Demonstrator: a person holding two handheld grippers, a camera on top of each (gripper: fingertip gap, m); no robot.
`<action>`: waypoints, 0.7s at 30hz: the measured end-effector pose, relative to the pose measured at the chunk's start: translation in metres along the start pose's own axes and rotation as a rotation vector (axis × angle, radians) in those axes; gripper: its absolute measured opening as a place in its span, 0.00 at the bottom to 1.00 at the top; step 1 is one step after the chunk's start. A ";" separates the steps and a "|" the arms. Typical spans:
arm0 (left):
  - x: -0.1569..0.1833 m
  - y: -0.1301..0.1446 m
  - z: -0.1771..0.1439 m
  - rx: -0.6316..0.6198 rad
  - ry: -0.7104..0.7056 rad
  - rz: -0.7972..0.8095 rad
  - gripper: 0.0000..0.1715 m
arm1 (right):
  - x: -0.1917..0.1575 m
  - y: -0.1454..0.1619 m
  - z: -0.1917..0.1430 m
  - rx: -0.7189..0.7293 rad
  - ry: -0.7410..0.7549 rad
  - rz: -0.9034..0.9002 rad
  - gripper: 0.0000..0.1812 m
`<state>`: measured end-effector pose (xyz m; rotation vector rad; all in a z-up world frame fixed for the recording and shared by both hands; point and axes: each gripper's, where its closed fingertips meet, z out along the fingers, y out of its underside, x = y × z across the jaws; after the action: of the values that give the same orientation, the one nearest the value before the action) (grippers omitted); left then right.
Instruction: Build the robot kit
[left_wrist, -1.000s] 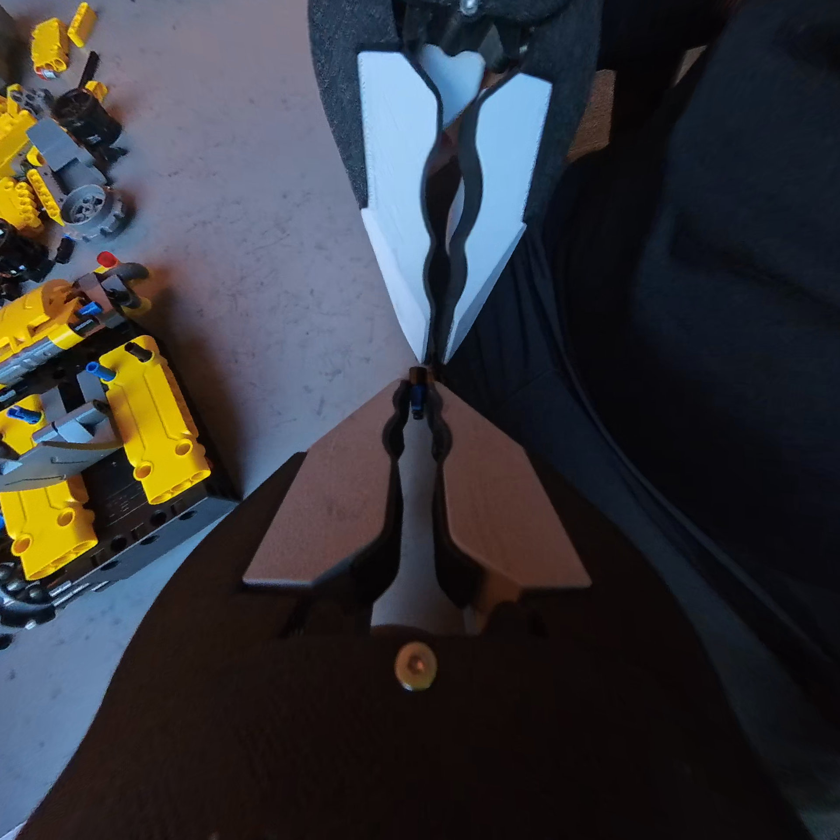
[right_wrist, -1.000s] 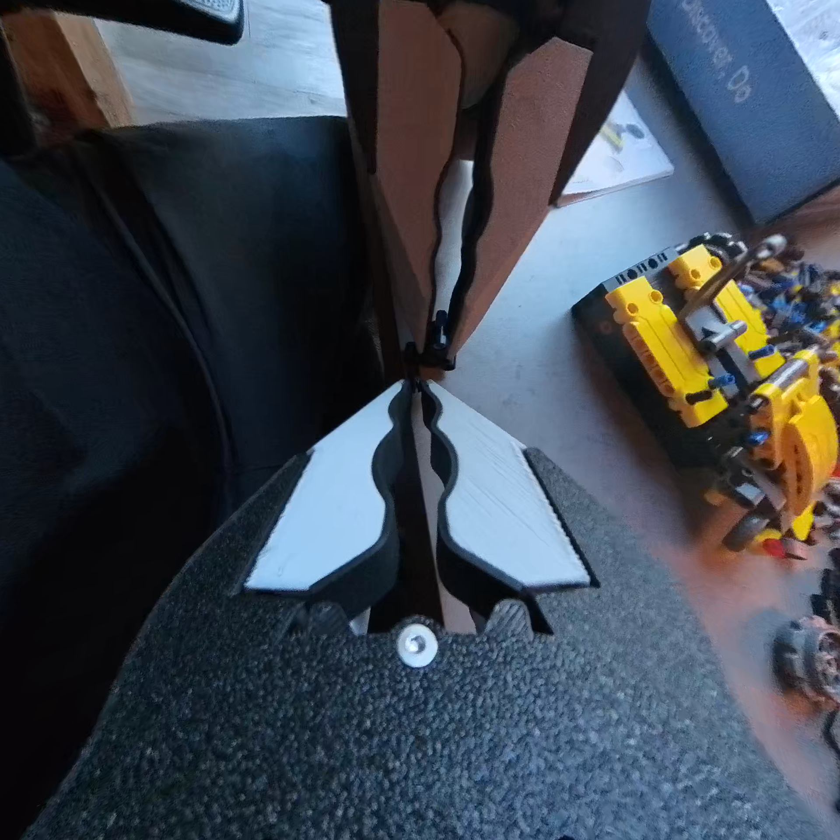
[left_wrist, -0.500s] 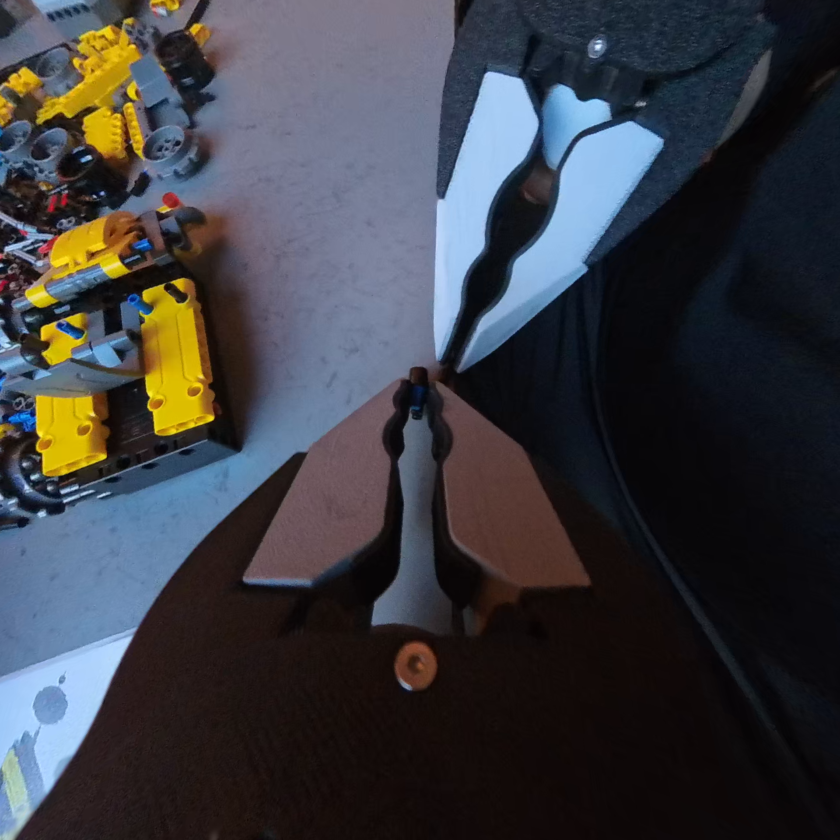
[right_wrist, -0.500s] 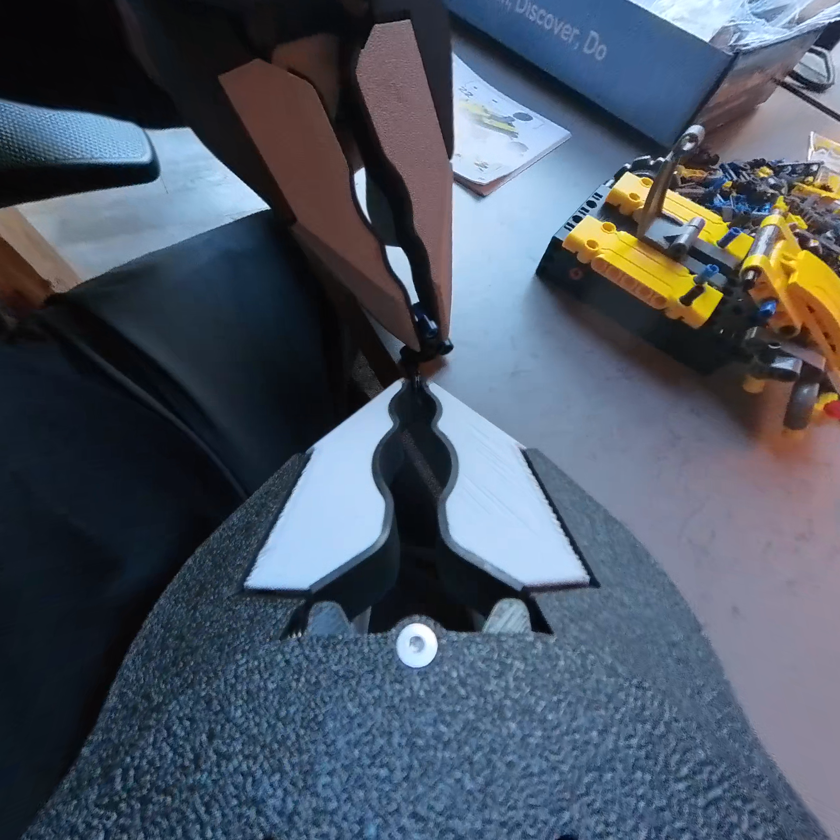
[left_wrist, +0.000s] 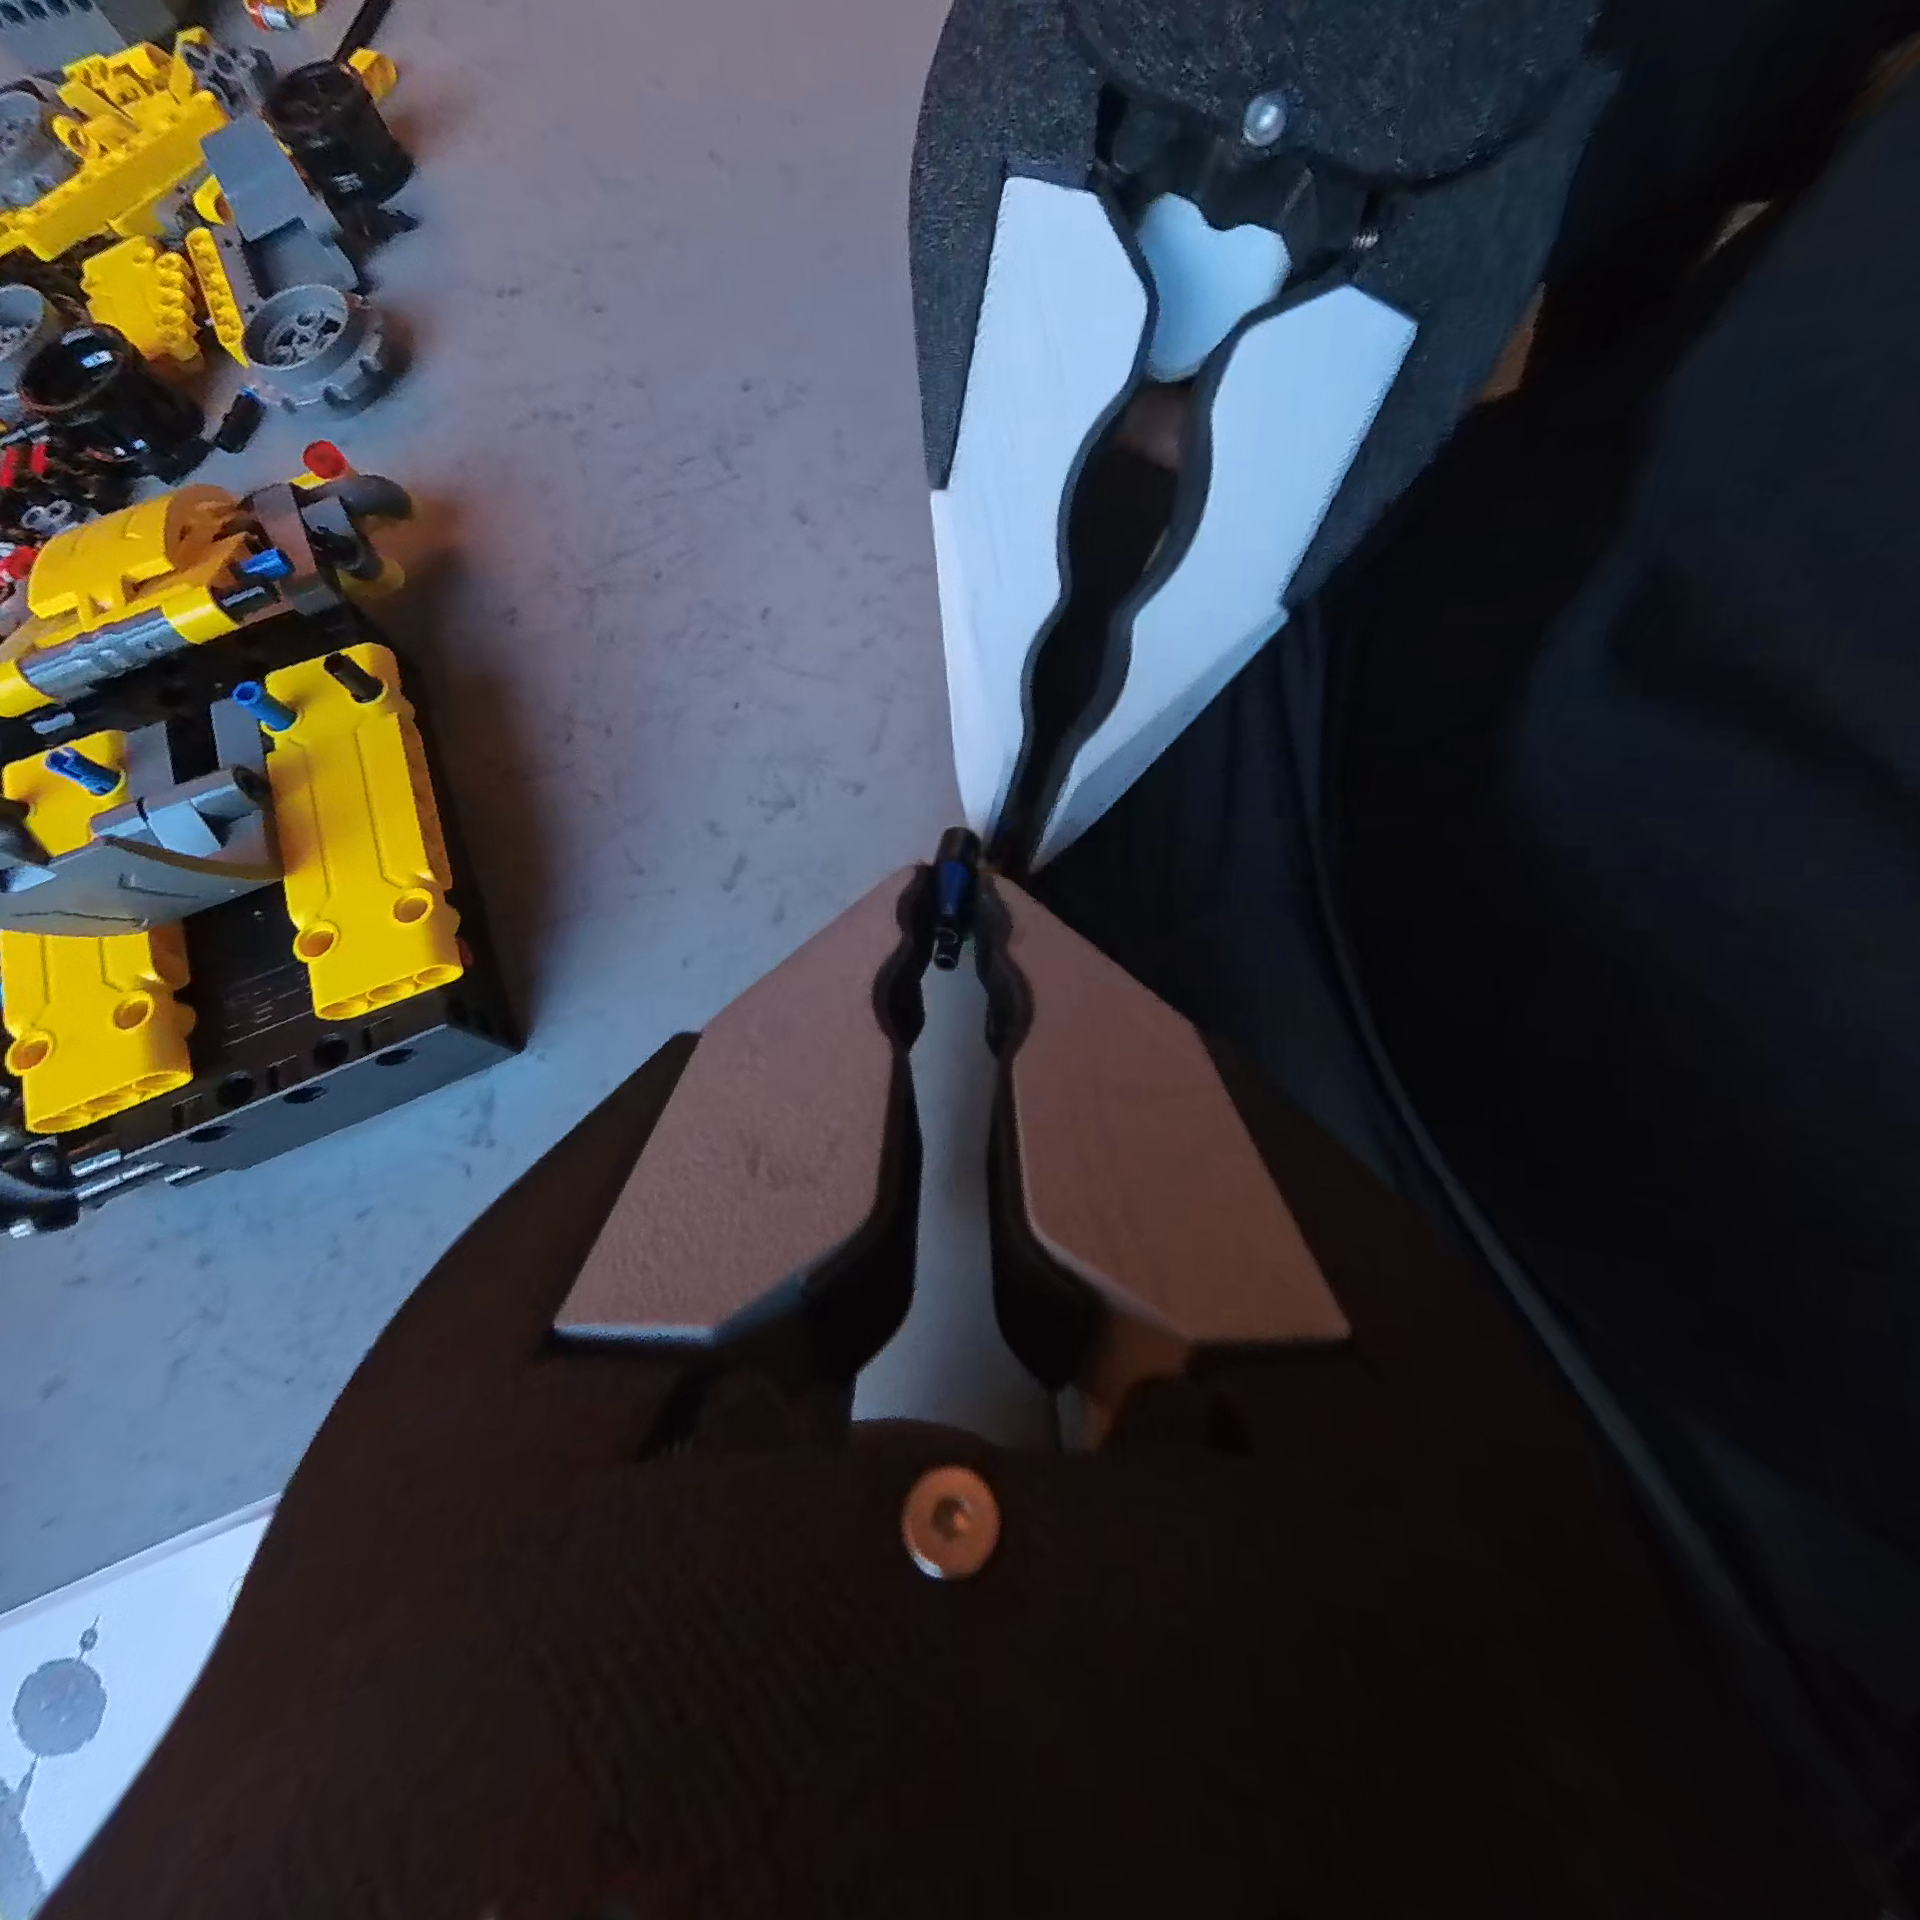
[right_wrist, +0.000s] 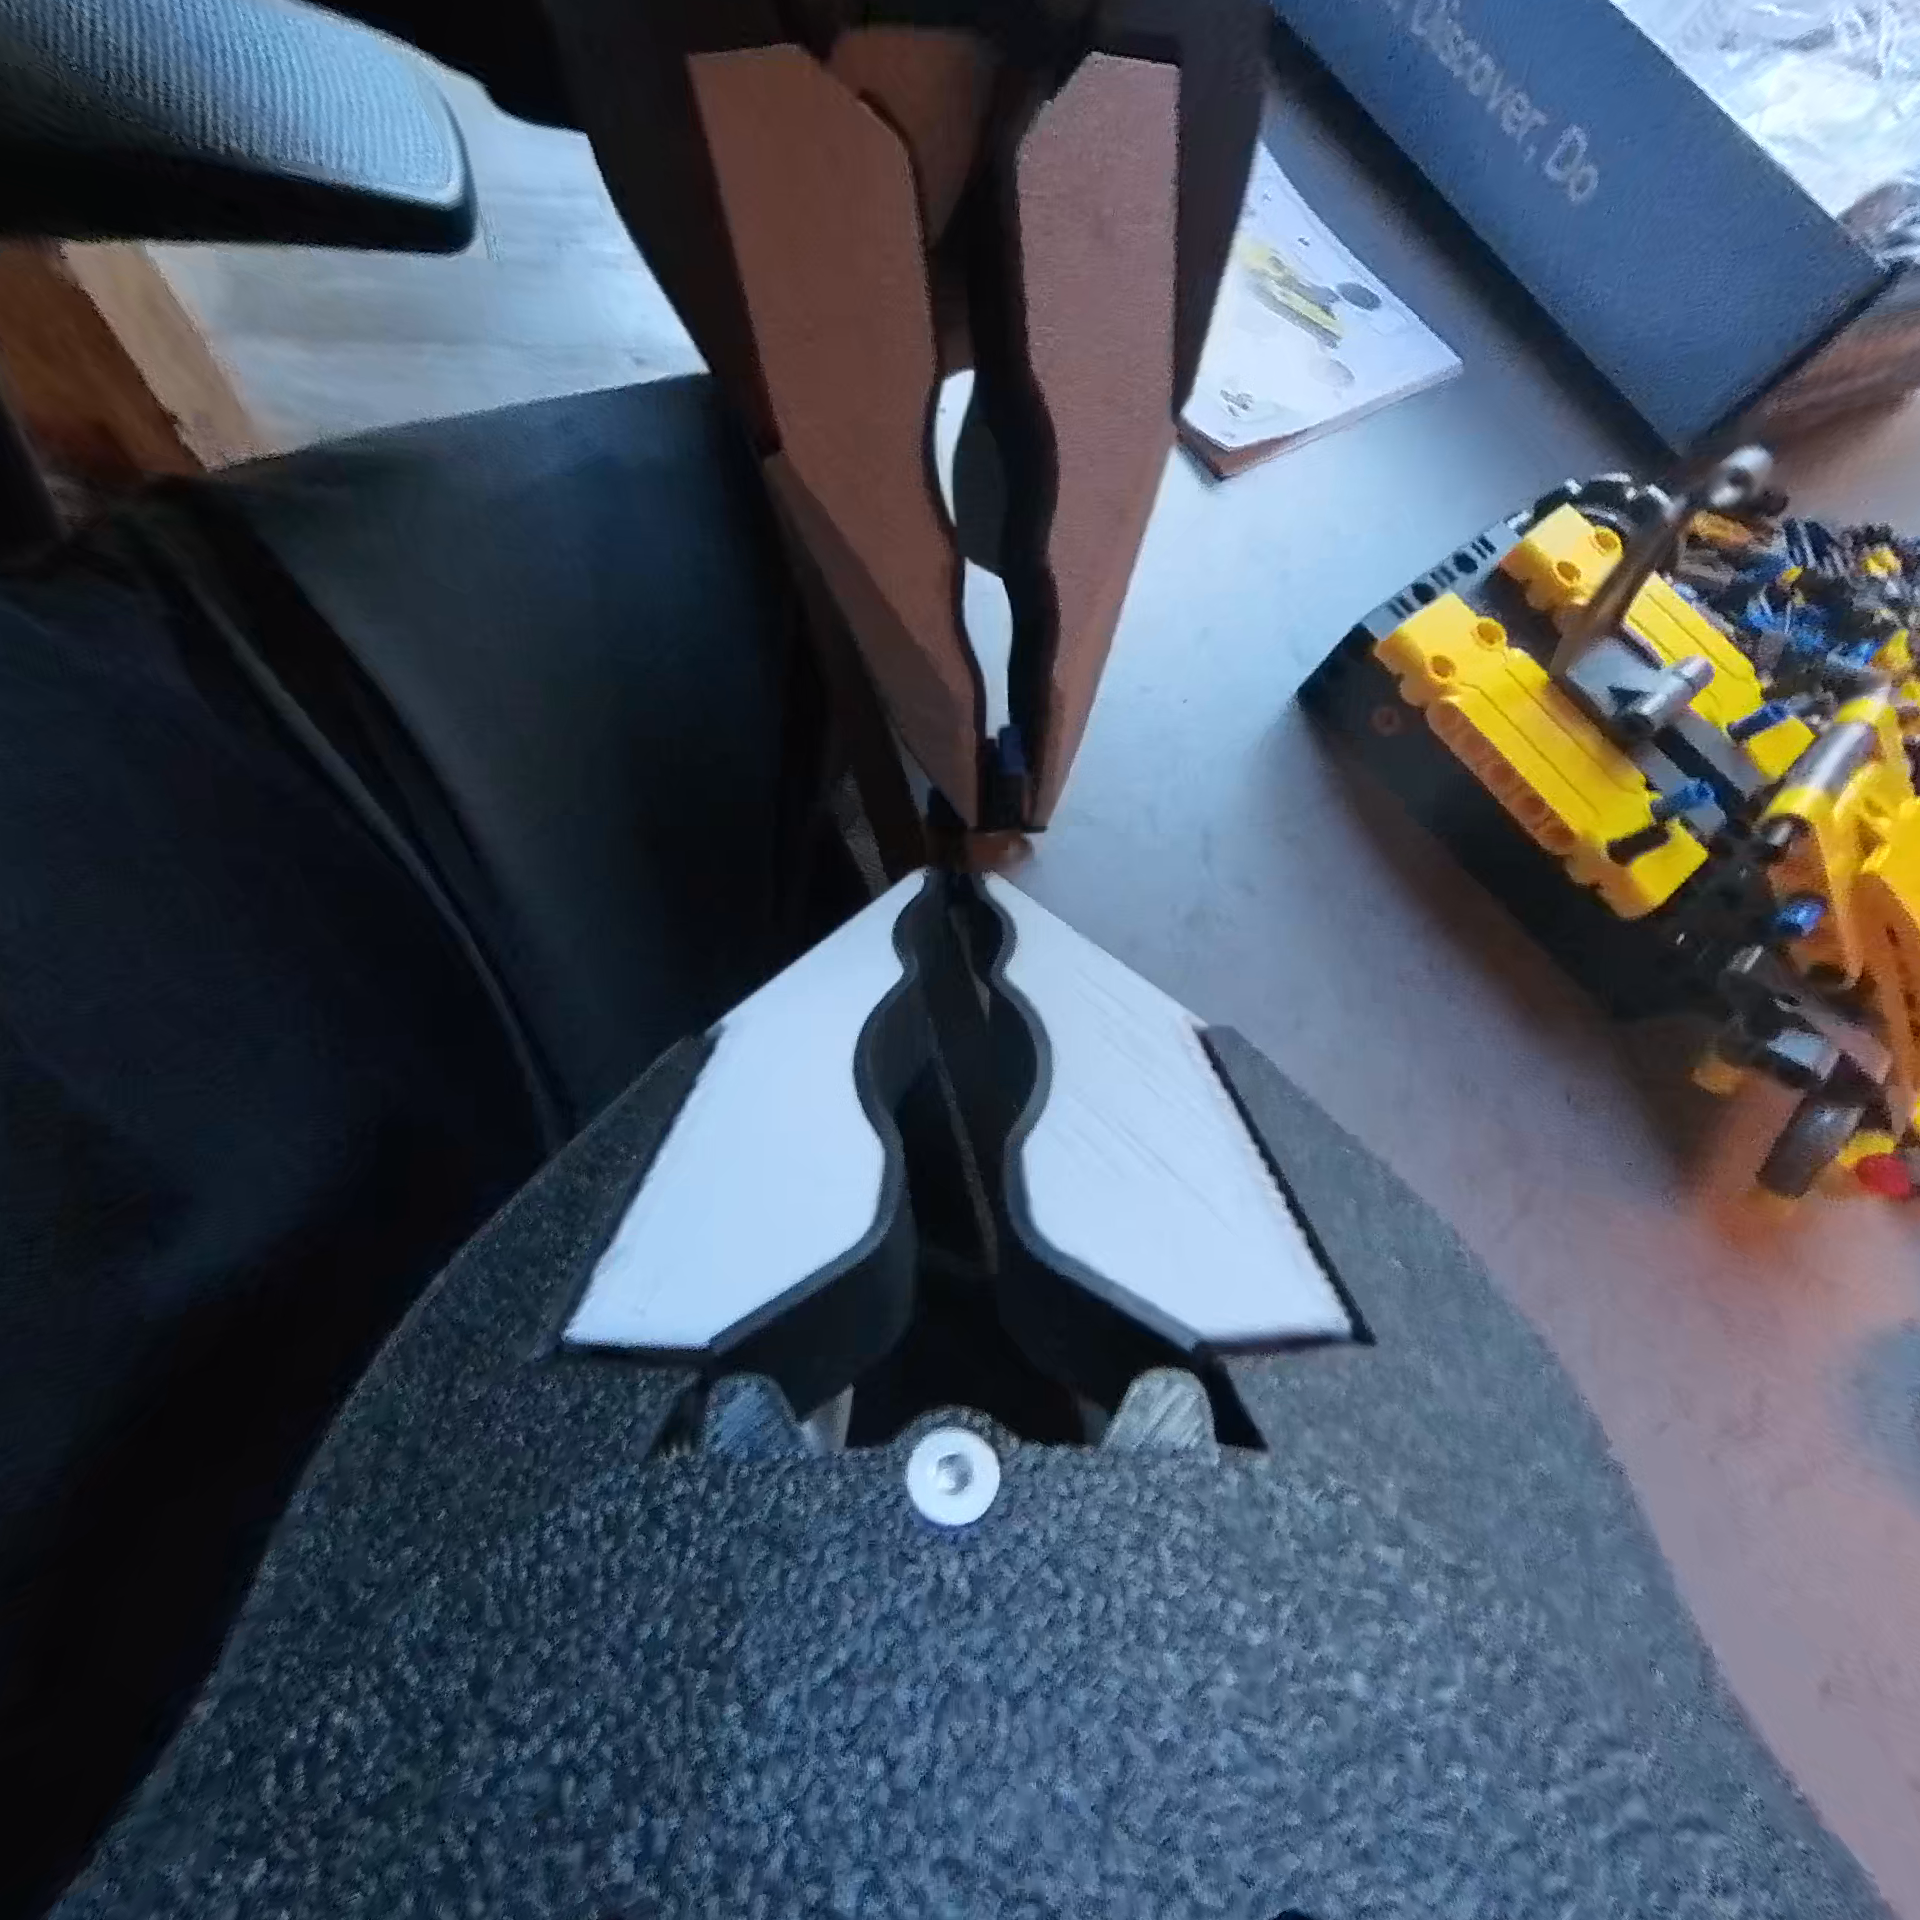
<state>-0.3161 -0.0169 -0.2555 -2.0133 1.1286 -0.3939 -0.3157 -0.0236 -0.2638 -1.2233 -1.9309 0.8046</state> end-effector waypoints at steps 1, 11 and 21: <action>0.000 -0.001 0.001 -0.002 -0.002 0.006 0.02 | 0.000 0.000 0.000 -0.015 -0.004 -0.029 0.01; -0.002 0.000 0.001 -0.004 -0.027 -0.014 0.03 | 0.002 0.000 -0.001 0.041 -0.010 0.118 0.02; -0.003 -0.001 0.002 -0.007 -0.040 -0.125 0.02 | 0.003 -0.001 -0.002 0.061 -0.042 0.173 0.02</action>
<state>-0.3165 -0.0133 -0.2556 -2.0949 0.9844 -0.4121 -0.3158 -0.0209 -0.2611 -1.3600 -1.8373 0.9781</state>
